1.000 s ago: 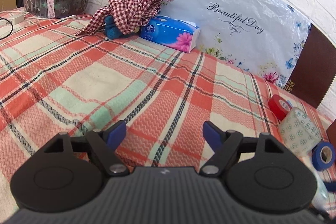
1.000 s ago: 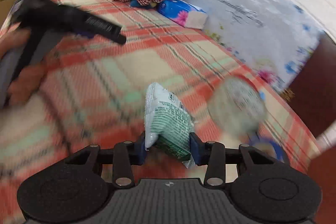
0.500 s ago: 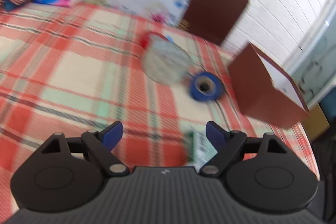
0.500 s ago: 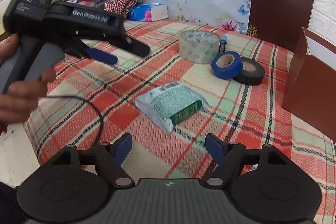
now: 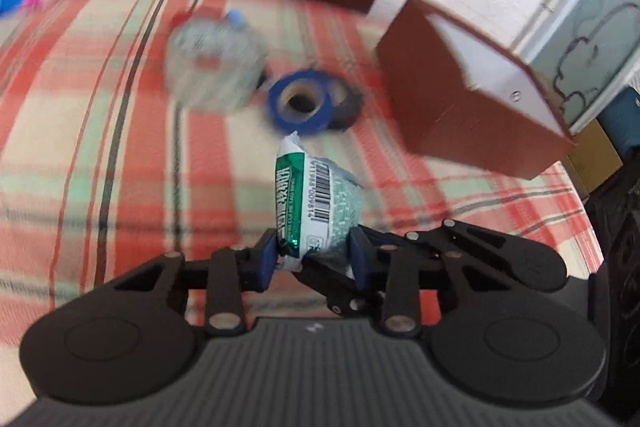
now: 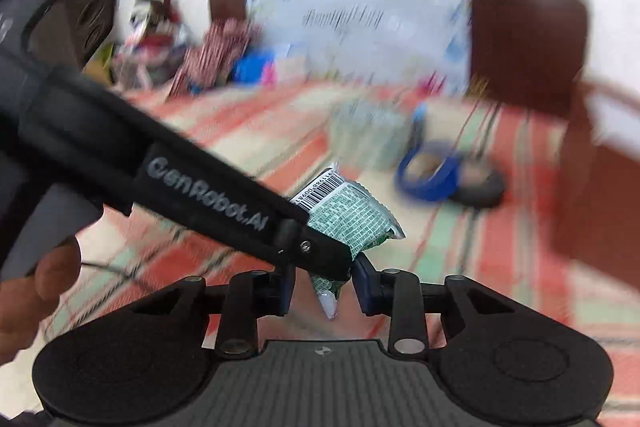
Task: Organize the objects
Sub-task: 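Grasp the green-and-white wrapped packet with the left gripper, then drop the wrapped packet into the brown box with the left gripper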
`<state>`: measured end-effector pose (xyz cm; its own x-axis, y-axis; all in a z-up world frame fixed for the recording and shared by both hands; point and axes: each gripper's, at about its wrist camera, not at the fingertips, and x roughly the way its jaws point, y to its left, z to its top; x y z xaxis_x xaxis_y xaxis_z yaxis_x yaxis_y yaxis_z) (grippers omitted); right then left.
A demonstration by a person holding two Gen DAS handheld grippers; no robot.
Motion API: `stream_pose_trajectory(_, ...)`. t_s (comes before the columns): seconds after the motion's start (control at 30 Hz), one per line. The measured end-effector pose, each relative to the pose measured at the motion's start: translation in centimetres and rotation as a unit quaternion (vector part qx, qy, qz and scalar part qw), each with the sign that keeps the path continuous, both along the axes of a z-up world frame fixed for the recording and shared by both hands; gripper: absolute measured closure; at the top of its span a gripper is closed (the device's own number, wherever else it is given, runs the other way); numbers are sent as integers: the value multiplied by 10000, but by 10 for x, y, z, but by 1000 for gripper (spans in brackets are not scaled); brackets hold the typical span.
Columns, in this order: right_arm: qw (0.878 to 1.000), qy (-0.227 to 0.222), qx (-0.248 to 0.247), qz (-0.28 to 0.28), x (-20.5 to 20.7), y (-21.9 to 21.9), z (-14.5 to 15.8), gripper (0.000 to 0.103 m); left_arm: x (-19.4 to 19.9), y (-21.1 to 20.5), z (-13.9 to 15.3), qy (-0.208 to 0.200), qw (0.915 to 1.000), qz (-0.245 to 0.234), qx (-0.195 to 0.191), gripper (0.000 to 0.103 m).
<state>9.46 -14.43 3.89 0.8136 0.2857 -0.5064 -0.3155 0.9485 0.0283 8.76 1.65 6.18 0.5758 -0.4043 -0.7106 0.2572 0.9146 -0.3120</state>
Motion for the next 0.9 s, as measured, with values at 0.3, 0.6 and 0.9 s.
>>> stream_pose_trajectory(0.3,9796,-1291,-198,-1529,-13,-103,52,71,39,-138,83,-1145,9825,-1472,23,65)
stream_pose_trajectory(0.6,9545,-1097,-460,-2734,21,-216,36,48,101,-273,65,-1249,9714,-1999,299,45)
stream_pose_trajectory(0.9,9354,-1231,-142,-3311,4,-240,20,34,111,-267,55,-1403,9784,-1308,776,43)
